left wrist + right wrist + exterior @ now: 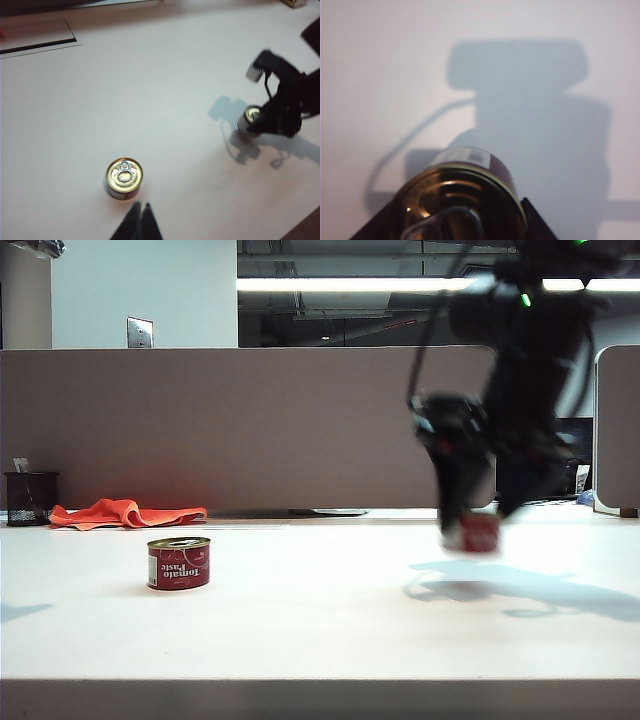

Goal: Stack a can of tomatoes on the right onto the can of tomatoes on the left.

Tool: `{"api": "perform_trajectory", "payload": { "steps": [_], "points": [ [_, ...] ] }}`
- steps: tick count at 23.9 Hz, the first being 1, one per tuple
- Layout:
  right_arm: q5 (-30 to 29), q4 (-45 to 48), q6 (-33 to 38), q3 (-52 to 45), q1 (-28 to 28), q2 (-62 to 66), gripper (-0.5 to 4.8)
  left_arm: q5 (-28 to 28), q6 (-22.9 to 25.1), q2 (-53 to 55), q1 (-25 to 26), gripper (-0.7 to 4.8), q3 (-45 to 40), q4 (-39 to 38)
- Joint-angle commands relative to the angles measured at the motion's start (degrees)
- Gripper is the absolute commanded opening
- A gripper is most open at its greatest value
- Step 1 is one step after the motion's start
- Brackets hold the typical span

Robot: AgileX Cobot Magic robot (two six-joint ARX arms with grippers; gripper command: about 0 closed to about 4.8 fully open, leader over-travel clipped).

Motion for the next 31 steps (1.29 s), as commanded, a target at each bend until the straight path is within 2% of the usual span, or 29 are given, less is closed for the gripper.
{"api": "perform_trajectory", "payload": {
  "steps": [1, 8, 12, 21, 24, 31],
  "points": [
    [-1.3, 1.5, 1.2, 9.7, 3.5, -0.6, 2.61, 0.2, -0.2, -0.1, 0.0, -0.05, 0.5, 0.5],
    [-0.3, 0.7, 1.4, 31.3, 15.7, 8.6, 2.61, 0.2, -0.2, -0.1, 0.0, -0.05, 0.5, 0.5],
    [3.0, -3.1, -4.5, 41.6, 22.6, 19.0, 2.61, 0.2, -0.2, -0.1, 0.0, -0.05, 0.5, 0.5],
    [4.1, -3.8, -4.8, 42.0, 25.4, 26.7, 2.61, 0.3, -0.1, -0.4, 0.0, -0.05, 0.5, -2.1],
    [3.9, -3.8, -4.8, 42.0, 25.9, 27.6, 2.6, -0.3, 2.8, -0.4, 0.0, -0.05, 0.5, -2.2],
    [4.1, -3.8, -4.8, 42.0, 26.2, 27.9, 2.65, -0.3, 2.9, -0.4, 0.0, -0.05, 0.5, -2.1]
  ]
}}
